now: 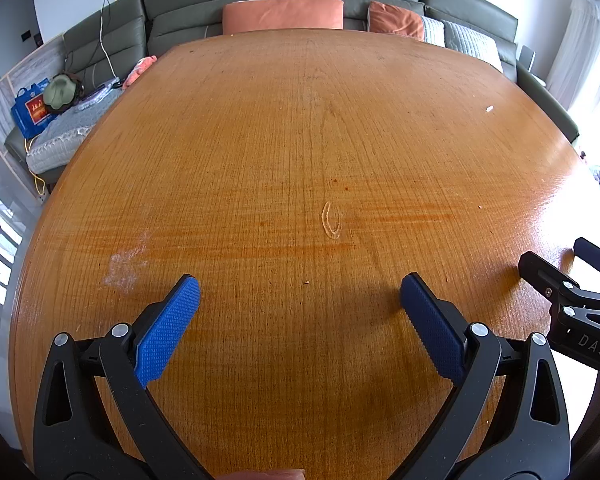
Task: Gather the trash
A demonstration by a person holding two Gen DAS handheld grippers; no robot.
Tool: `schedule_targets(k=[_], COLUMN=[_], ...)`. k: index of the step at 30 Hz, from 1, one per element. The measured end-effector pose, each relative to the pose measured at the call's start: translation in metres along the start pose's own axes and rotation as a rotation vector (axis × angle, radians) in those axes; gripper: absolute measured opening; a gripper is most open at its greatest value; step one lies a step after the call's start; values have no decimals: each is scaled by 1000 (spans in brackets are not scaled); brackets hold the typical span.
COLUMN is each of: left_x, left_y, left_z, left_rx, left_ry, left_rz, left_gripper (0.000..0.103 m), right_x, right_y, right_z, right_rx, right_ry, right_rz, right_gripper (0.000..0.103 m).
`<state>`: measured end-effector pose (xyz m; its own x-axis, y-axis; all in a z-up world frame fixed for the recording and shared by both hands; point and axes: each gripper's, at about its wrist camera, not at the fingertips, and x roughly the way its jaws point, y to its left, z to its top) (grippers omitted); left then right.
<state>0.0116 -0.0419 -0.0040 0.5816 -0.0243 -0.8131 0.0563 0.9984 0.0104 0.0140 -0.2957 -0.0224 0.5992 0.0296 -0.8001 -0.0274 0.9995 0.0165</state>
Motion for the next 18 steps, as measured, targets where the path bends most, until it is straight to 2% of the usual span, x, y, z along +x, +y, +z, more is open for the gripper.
schedule_targets(k=[18], left_x=[2], left_y=[-2], left_z=[0], left_rx=[-1], left_ry=[0], left_rz=[2], left_gripper=[97], right_x=[0], right_y=[1], right_z=[0], right_rx=[0], right_ry=[0], right_rz=[0], right_gripper=[101])
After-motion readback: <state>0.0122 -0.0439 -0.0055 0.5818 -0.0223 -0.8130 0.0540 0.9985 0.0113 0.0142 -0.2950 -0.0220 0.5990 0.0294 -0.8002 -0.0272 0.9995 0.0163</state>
